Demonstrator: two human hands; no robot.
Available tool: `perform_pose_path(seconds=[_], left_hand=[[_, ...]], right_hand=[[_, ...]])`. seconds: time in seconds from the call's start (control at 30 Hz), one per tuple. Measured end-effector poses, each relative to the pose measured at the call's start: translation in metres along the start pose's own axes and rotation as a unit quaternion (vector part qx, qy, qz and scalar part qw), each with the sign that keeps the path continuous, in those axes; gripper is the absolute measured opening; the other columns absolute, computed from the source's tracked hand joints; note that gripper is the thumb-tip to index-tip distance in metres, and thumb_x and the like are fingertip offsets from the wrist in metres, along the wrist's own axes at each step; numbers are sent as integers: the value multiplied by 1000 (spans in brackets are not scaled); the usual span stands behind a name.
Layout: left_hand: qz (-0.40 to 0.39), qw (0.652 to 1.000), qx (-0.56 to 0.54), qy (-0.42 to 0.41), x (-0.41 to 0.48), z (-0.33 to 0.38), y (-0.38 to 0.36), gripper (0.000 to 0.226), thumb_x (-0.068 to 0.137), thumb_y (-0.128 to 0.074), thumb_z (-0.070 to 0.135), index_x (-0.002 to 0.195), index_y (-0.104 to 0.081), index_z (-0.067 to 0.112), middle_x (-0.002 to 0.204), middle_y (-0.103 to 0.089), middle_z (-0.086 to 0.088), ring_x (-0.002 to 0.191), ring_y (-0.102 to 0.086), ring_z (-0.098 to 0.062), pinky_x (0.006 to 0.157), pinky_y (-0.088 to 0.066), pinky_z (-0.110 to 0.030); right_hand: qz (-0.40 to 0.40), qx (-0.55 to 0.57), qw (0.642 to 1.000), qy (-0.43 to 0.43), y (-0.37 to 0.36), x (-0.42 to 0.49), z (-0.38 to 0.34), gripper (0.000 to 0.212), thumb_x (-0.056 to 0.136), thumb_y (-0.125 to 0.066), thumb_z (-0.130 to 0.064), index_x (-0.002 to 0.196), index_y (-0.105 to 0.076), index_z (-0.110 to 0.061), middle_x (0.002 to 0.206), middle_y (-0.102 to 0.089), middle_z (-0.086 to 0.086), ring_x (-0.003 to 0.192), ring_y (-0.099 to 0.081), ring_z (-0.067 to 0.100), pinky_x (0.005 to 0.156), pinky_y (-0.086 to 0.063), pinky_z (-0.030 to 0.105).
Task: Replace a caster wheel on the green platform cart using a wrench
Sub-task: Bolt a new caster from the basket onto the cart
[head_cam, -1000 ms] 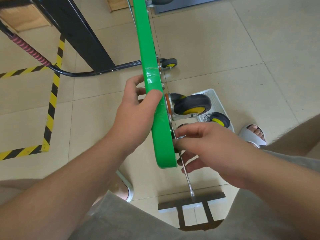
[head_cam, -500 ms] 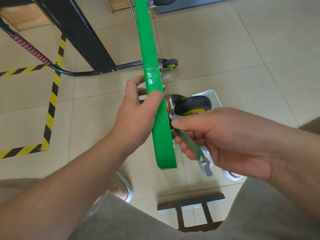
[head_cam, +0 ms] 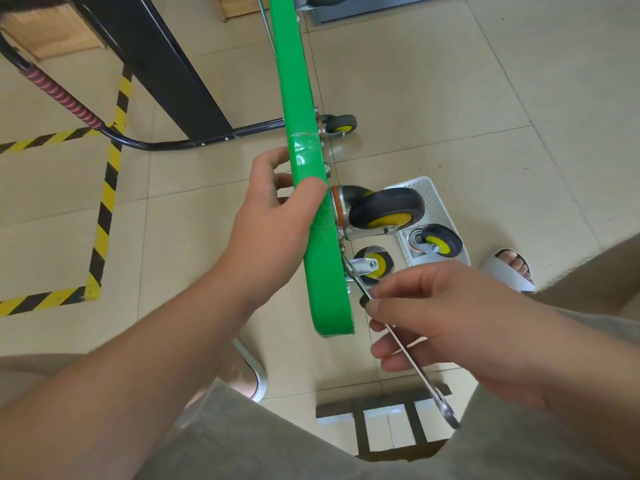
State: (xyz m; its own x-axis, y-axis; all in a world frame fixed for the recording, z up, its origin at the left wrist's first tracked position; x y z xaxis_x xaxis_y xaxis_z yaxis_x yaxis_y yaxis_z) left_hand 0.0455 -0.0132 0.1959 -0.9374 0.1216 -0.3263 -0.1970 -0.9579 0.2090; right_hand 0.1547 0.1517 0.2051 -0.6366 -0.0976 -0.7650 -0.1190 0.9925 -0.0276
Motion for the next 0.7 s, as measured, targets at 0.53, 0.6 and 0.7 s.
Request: perform_pose_path(seconds=[0.53,0.6,0.7], left_hand=[[3,1000,10,-6,0,0,0,47,88,-54,45,134,-44,45,125,-62,4,90,-75,-20,73,-62,-35],[7,1000,11,-8,-1,0,0,46,90,-54,44,135,-45,45,124,-62,4,90,-75,-18,73,-62,-34],[11,1000,7,-12,-1,0,1,42,95,-55,39,135,-46,44,123,-62,3,88,-74,-16,73,-61,-34]], right_hand=[[12,-3,998,57,-10,23,-5,12,98,-66,-18,102,-77,-15,94,-79,7,92,-76,27,76,-65,40],[2,-4,998,60,-11,24,-9,13,99,-65,-17,102,-77,-13,94,-79,8,92,-76,27,75,-65,39],[-12,-8,998,60,-13,22,-13,15,99,-64,-15,102,-77,-9,94,-79,11,89,-76,29,71,-65,35]])
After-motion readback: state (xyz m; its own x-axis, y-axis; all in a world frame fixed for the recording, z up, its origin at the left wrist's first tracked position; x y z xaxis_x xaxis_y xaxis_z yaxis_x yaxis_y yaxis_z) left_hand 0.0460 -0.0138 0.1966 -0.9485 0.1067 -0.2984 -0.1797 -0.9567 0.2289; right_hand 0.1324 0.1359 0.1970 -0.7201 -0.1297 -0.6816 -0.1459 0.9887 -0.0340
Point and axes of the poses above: each hand's wrist, its own x-axis towards the middle knuckle, its own y-axis out of the back of the hand, z = x × y, the point moved 4 cm from there along x, towards the middle knuckle
